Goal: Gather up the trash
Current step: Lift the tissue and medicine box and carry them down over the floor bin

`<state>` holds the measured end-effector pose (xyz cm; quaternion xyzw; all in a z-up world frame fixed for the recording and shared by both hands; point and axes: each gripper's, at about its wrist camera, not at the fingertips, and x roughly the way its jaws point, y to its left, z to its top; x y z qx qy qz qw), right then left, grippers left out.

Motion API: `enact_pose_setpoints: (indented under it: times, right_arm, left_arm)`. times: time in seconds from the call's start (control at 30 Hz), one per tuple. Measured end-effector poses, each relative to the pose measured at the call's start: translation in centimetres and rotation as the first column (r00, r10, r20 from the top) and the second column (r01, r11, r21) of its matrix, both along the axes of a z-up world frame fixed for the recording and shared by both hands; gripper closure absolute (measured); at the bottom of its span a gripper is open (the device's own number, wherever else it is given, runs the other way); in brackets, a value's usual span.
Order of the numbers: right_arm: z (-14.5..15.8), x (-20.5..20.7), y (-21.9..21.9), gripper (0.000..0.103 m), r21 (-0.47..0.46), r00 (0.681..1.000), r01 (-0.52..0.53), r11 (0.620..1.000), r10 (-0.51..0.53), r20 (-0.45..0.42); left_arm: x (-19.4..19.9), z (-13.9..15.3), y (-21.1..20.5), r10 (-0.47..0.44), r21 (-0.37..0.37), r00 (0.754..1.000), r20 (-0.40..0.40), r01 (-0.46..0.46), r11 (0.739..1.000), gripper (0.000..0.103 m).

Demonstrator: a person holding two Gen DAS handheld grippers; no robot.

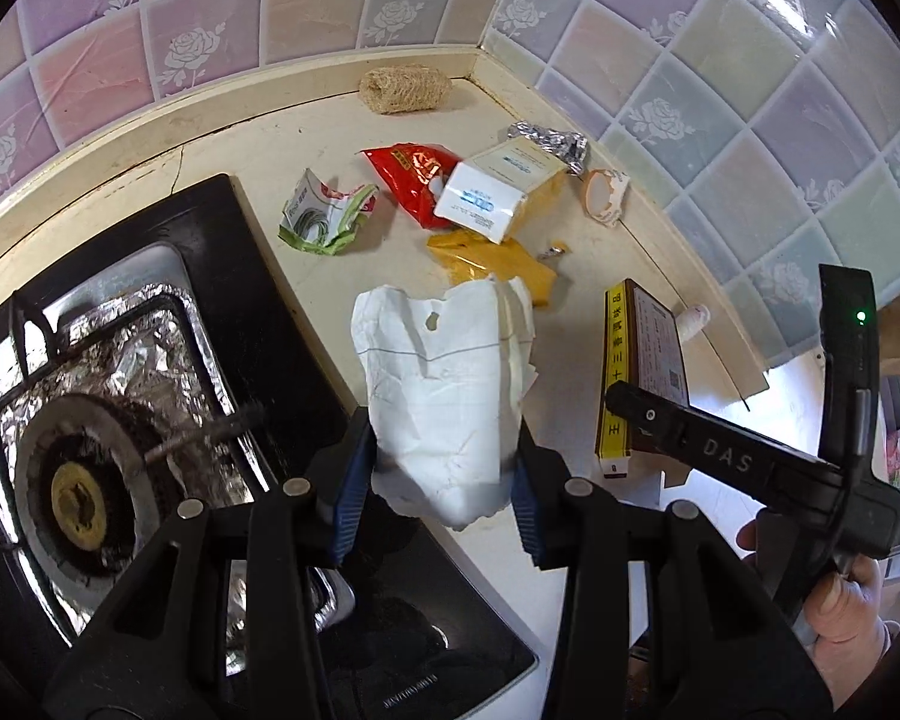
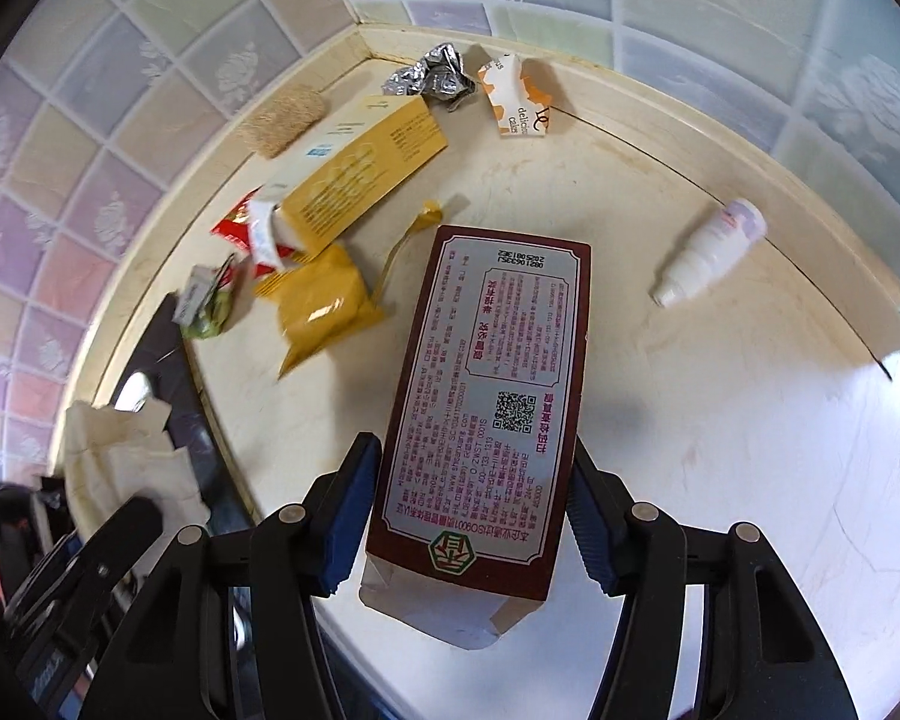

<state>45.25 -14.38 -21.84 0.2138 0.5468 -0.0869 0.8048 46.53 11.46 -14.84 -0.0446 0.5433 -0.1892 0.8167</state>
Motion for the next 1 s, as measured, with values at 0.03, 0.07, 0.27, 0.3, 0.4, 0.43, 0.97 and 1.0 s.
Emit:
enact_pose_setpoints:
  times: [0.03,0.07,0.27,0.3,0.4,0.43,0.97,1.0]
  right_arm:
    - [0.2,-0.9,-0.1,0.044,0.01,1.0,-0.008,1.0,0.008,0.01]
    - [0.7,-1.9,-0.2,0.044,0.023,1.0,-0.02,1.0,0.019,0.023]
    - [2.1,-6.8,-0.2,0.044,0.057,0.995,-0.079,0.995,0.075,0.07]
    - [2.3,-7.9,-0.4,0.044,0.06,0.994,-0.089,0.994,0.084,0.076]
    - [2.8,-11.0,-1.0,0.044,0.075,0.989,-0.126,0.989,0.119,0.091]
    - [2.9,-12.1,-1.3,0.044,0.081,0.987,-0.138,0.987,0.13,0.094]
    - [-0.4,-32.6,-5.2,0.044,0.044,0.95,-0.305,0.951,0.3,0.09]
    - [-0.8,-33.4,-5.2,0.044,0.043,0.948,-0.312,0.949,0.308,0.085]
  left_arm:
    - [-0.7,0.3,-0.2,-0.002,0.004,1.0,0.005,0.002,1.0,0.065]
    - [-1.4,0.5,-0.5,-0.002,0.007,1.0,0.009,0.002,1.0,0.065]
    - [-6.2,1.7,-2.2,0.002,0.023,1.0,0.028,-0.002,1.0,0.065]
    - [-7.1,1.8,-2.5,0.004,0.025,1.0,0.03,-0.004,1.0,0.065]
    - [-10.5,2.2,-3.6,0.013,0.032,0.999,0.038,-0.015,0.999,0.065]
    - [-11.5,2.3,-3.9,0.016,0.035,0.999,0.041,-0.017,0.999,0.065]
    - [-31.8,-2.0,-11.3,0.048,0.078,0.999,0.003,-0.048,0.996,0.065]
    - [-32.6,-2.5,-11.6,0.047,0.081,0.999,-0.005,-0.047,0.996,0.065]
